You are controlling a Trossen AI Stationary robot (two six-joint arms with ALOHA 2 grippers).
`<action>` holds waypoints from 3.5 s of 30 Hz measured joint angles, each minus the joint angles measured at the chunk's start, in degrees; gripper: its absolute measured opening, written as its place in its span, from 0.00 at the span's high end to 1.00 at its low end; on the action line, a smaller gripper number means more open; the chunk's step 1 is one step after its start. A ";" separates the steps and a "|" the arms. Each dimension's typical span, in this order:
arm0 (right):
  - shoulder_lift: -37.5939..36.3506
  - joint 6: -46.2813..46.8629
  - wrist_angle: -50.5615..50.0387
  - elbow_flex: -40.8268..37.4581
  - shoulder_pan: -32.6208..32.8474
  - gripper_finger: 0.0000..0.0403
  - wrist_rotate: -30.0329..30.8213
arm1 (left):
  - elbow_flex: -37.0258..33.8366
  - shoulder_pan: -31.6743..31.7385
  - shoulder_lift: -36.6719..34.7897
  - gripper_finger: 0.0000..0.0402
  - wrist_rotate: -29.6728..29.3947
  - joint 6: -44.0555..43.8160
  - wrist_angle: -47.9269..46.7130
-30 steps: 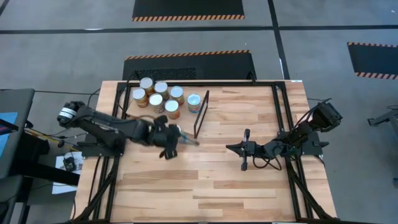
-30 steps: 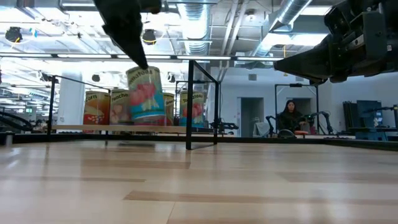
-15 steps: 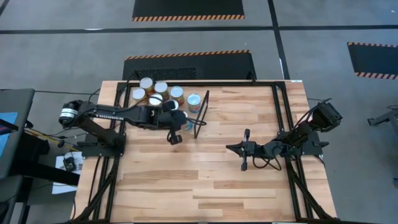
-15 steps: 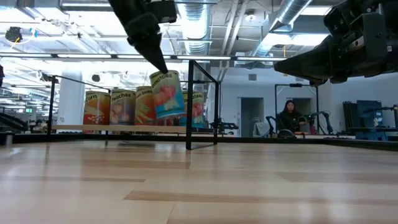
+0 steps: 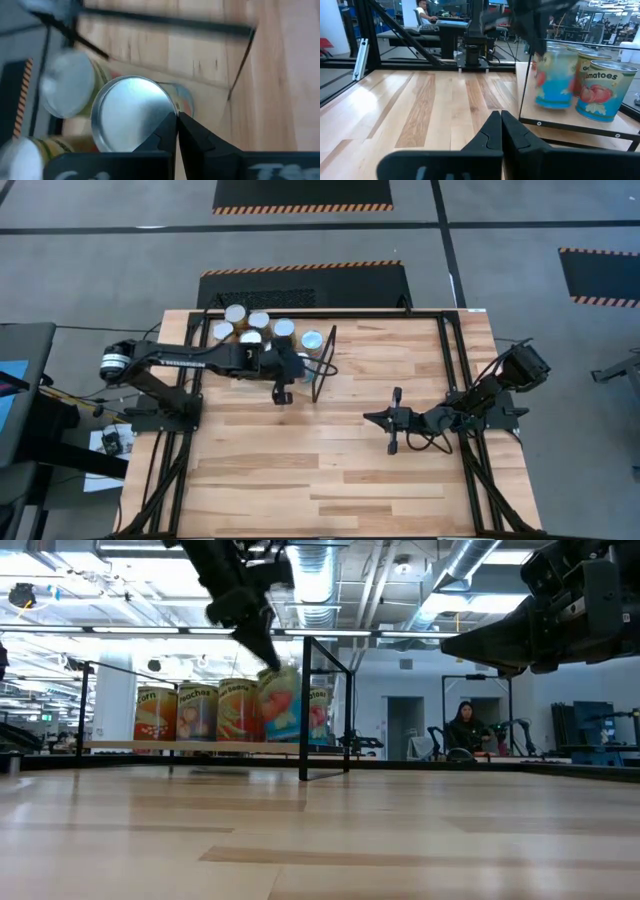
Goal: Pick and place cans onto a shelf
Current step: Align the canned tomato with the other canned tomato on the shelf, then return to Home Position
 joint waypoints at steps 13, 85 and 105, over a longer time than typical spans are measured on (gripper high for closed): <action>0.00 -0.05 -0.13 0.48 0.00 0.99 -0.04 | 0.10 1.02 3.20 0.99 -1.35 1.82 -0.06; -0.20 -0.68 -0.05 0.46 0.13 0.99 -0.07 | -11.79 -0.02 -14.37 0.99 -1.24 -3.96 16.54; -17.29 -0.31 -18.50 0.41 -27.24 0.99 -32.16 | -49.52 -3.79 -38.87 1.00 10.49 -11.22 52.81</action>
